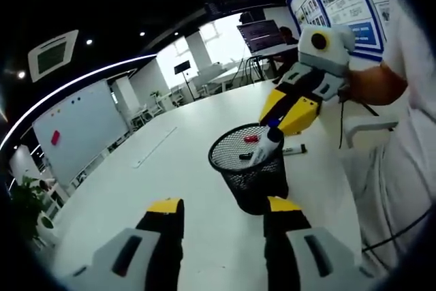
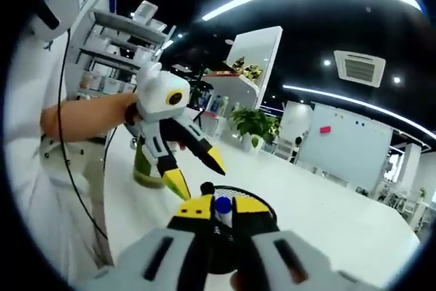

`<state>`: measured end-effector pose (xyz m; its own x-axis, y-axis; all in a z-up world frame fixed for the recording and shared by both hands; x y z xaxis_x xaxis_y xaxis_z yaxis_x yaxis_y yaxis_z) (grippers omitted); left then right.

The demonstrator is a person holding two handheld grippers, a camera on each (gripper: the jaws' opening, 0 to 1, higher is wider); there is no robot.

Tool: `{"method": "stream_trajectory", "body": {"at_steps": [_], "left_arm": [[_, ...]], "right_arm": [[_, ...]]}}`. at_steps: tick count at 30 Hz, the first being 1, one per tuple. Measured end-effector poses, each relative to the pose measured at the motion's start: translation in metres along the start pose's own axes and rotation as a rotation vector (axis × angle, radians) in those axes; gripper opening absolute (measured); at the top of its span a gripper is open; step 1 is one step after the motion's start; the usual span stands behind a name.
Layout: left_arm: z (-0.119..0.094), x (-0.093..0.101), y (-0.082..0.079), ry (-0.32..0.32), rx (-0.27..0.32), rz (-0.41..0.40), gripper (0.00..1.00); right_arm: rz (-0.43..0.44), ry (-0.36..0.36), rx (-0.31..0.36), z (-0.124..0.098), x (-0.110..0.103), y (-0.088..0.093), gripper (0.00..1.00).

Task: Pick up the whiteboard markers from the pen holder and place them facing the whiteboard neatly

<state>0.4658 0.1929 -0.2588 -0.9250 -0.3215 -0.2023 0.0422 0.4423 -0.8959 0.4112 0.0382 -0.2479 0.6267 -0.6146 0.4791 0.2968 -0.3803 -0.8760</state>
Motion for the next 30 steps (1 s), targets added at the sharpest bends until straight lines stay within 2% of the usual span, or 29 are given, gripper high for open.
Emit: {"method": "stream_trajectory", "body": {"at_steps": [4,8,10,14,17,30], "left_arm": [[0.0,-0.001,0.0,0.007,-0.003,-0.012,0.51],[0.0,-0.002,0.0,0.009,-0.002,-0.019,0.53],[0.0,-0.004,0.001,0.014,-0.004,-0.037,0.56],[0.0,-0.001,0.001,0.014,-0.004,-0.035,0.56],[0.0,-0.001,0.001,0.018,-0.004,-0.037,0.57],[0.0,0.0,0.002,0.041,-0.014,-0.038,0.6]], "right_arm": [[0.009,0.02,-0.003,-0.002,0.003,-0.001,0.09],[0.073,0.04,0.018,-0.006,0.009,-0.006,0.09],[0.073,0.049,0.023,-0.007,0.011,-0.008,0.09],[0.073,0.07,0.035,-0.013,0.018,-0.012,0.09],[0.14,0.074,0.065,-0.016,0.022,-0.017,0.09],[0.176,0.184,0.116,-0.032,0.039,-0.024,0.09]]}}
Point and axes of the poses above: the point that each gripper's makers call its tool centre point, and the gripper's own axes: z roughly forward along the fingers, x roughly to its right, y roughly out of its underside, the point moved 7 cm from there along -z, roughly backward along the fingers, and after that the axes turned 9 degrees about -z, right-handed, at the moved point
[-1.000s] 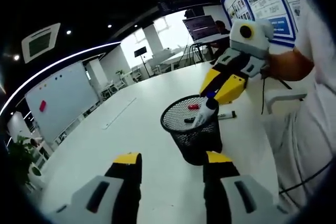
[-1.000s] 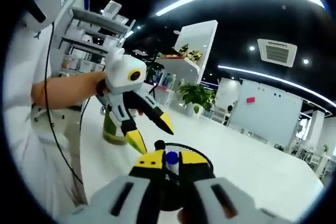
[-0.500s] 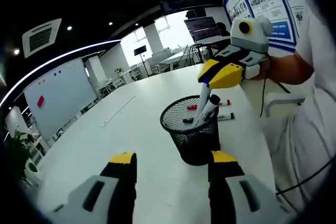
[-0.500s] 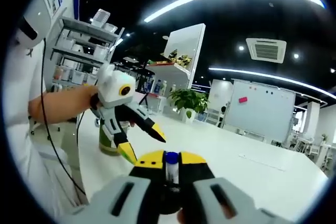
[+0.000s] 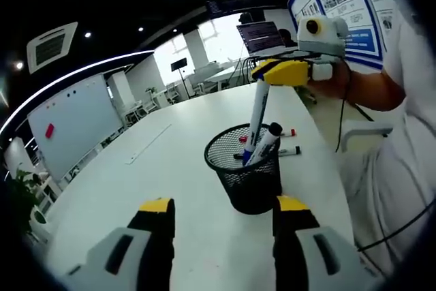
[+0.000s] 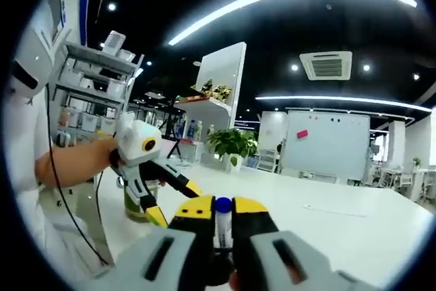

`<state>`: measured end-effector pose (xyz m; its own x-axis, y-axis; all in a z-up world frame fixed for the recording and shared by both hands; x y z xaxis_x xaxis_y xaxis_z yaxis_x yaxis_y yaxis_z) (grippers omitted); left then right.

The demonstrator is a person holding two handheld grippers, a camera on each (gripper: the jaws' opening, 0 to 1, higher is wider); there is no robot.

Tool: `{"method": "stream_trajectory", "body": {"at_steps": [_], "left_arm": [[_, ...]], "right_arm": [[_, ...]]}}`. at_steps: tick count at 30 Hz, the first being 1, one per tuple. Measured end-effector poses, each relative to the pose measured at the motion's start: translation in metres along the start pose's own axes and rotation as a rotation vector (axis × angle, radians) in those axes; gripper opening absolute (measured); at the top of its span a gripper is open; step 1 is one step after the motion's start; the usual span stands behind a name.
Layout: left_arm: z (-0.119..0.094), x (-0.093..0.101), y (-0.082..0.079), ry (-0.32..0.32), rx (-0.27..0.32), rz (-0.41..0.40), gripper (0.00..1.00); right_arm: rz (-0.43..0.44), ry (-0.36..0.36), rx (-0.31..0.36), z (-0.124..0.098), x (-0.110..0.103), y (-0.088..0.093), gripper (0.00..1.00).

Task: Pick up the whiteboard markers from the pen holder and place them facing the whiteboard neatly

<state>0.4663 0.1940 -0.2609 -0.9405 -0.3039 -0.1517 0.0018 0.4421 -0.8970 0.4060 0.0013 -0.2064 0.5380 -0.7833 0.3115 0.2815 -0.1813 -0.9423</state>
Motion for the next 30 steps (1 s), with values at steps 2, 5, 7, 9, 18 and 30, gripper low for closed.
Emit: {"method": "stream_trajectory", "body": {"at_steps": [2,5,7,9,18,30], "left_arm": [[0.0,0.0,0.0,0.003,0.0,0.001,0.6],[0.0,0.001,0.0,0.004,-0.001,0.001,0.6],[0.0,0.001,0.0,0.005,-0.002,0.002,0.6],[0.0,0.001,0.0,0.006,-0.002,0.002,0.6],[0.0,0.001,0.0,0.003,-0.003,0.003,0.6],[0.0,0.001,0.0,-0.001,-0.003,0.005,0.59]], "right_arm": [[0.003,0.033,0.035,-0.004,0.002,-0.009,0.09],[0.015,0.075,0.076,-0.009,0.006,-0.02,0.08],[0.021,0.104,0.104,-0.013,0.01,-0.027,0.08],[0.028,0.141,0.128,-0.018,0.015,-0.033,0.08],[0.022,0.276,0.188,-0.037,0.034,-0.046,0.08],[0.001,0.433,0.178,-0.062,0.062,-0.043,0.08]]}}
Point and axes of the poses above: the point that each gripper's makers call its tool centre point, and the gripper's own axes: z roughly forward along the fingers, x roughly to its right, y roughly out of its underside, the point moved 7 cm from there along -z, roughly backward along the fingers, and after that the axes turned 9 degrees about -z, right-handed, at the moved point
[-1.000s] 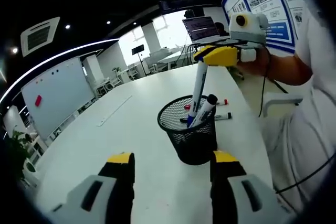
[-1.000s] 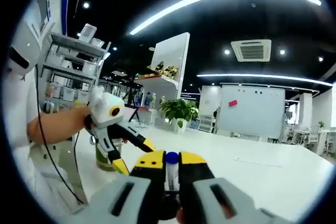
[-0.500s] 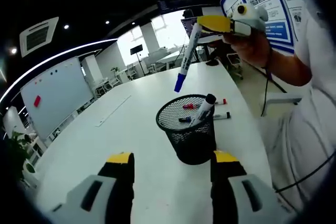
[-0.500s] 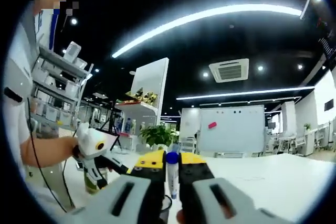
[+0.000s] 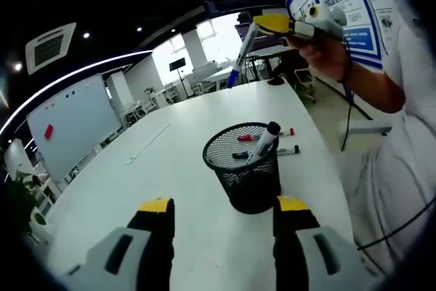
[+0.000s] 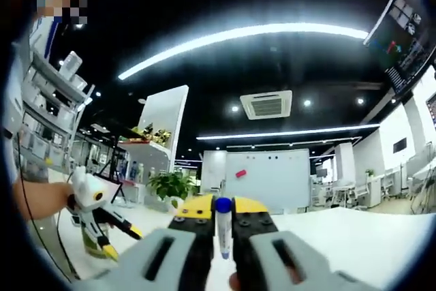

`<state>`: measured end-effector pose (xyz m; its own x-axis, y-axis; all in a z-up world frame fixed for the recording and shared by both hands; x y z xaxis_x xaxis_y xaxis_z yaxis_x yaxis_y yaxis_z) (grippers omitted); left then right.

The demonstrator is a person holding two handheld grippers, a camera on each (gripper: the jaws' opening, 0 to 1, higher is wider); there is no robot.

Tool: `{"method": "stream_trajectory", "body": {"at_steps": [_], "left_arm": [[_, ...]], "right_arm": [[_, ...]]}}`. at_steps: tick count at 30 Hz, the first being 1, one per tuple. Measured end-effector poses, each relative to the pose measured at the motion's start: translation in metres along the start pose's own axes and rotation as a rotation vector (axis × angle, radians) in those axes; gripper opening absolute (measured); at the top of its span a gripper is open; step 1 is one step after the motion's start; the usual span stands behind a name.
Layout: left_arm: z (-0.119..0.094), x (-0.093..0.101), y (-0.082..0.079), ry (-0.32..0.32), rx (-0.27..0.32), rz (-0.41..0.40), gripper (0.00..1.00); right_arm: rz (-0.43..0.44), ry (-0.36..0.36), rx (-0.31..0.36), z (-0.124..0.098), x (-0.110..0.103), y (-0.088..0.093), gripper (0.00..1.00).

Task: Pick up the whiteboard markers from the pen holder and place them facing the whiteboard neatly

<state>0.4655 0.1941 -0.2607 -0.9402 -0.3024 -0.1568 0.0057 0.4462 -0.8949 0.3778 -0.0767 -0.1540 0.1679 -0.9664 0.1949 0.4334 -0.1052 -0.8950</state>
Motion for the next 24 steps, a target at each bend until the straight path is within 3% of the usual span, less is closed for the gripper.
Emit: {"method": "stream_trajectory", "body": {"at_steps": [11,24], "left_arm": [[0.0,-0.001,0.001,-0.002,-0.001,0.0,0.59],[0.0,0.001,0.0,-0.001,-0.001,0.006,0.58]], "right_arm": [[-0.085,0.129,-0.065,-0.013,0.021,0.013,0.08],[-0.091,0.197,-0.131,-0.025,0.037,0.033,0.08]]}}
Point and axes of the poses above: the point that each gripper's makers call its tool centre point, and the gripper's own axes: z roughly forward along the fingers, x roughly to its right, y roughly out of its underside, the point moved 7 cm from there along -z, roughly backward along the fingers, and after that the axes turned 9 degrees about -z, right-handed, at the moved point
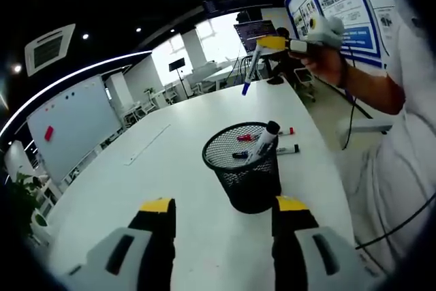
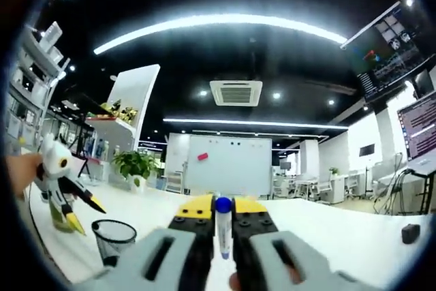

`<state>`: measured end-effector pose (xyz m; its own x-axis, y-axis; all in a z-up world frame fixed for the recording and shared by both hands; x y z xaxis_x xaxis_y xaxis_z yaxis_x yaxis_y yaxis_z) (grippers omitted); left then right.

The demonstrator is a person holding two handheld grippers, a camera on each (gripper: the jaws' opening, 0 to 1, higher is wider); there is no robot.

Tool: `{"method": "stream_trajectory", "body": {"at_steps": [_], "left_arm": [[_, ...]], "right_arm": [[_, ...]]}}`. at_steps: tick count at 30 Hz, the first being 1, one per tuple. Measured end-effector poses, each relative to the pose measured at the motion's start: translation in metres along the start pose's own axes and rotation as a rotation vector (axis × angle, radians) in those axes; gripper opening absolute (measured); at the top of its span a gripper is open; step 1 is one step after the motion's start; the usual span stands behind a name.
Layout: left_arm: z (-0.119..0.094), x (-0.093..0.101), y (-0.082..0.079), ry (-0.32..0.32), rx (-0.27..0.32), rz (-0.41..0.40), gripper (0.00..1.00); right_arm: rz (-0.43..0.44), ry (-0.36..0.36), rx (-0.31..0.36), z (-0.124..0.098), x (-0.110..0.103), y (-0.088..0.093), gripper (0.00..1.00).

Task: Pick up the whiteboard markers from the pen holder and place them facing the whiteboard neatly

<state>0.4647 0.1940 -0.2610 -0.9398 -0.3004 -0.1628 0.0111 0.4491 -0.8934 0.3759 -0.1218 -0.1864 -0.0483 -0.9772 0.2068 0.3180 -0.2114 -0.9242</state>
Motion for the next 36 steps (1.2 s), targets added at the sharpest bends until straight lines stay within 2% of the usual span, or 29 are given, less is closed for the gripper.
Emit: {"method": "stream_trajectory", "body": {"at_steps": [14,36], "left_arm": [[-0.001,0.002,0.0,0.0,0.0,0.0,0.58],[-0.001,0.004,-0.001,-0.001,0.0,-0.001,0.58]], "right_arm": [[-0.002,0.06,-0.068,-0.008,0.017,0.025,0.08],[0.027,0.082,-0.127,-0.019,0.02,0.055,0.09]]}}
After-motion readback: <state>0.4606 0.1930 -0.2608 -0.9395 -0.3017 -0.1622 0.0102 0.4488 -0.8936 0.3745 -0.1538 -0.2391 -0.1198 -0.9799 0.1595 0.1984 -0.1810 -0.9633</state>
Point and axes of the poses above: the point that each gripper's makers call its tool centre point, and the gripper's own axes: z roughly forward along the fingers, x roughly to its right, y roughly out of its underside, the point moved 7 cm from there along -z, roughly backward along the fingers, and after that the axes turned 9 degrees about -z, right-handed, at the moved point
